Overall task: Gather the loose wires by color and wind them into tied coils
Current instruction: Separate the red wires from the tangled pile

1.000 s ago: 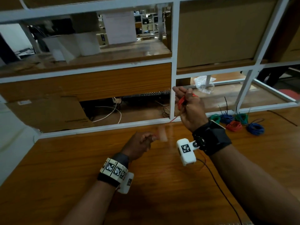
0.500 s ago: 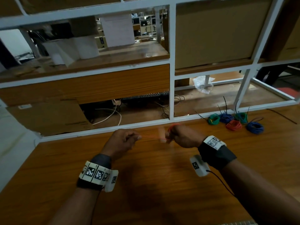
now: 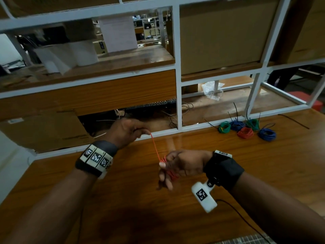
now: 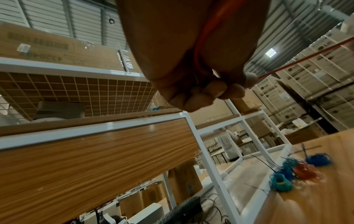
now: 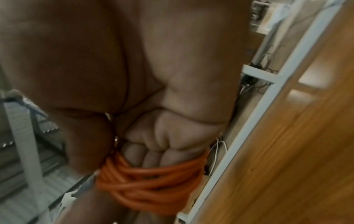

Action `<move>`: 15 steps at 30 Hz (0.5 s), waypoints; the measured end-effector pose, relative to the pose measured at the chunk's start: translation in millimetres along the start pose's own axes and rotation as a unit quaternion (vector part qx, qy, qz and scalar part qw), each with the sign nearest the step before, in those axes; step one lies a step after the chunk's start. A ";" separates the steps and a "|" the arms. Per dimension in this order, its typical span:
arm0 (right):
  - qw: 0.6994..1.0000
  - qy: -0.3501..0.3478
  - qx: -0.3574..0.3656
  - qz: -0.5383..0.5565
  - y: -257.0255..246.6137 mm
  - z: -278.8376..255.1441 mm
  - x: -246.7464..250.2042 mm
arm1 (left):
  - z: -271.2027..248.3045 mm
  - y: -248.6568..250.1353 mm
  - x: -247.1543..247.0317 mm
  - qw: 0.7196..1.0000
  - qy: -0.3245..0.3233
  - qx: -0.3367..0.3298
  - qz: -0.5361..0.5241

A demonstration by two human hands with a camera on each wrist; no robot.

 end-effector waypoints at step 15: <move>0.798 0.284 0.440 0.300 -104.8 -4.4 47.3 | -20.7 24.6 -96.7 0.939 -0.039 0.155 -0.304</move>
Point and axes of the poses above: each hand's wrist, its own z-axis towards the middle knuckle, its own x-axis out of the back of the hand, y = z × x, the point moved 5 cm from there along z, towards the middle knuckle, and after that the axes turned 13 degrees about x, right-handed, at the moved point
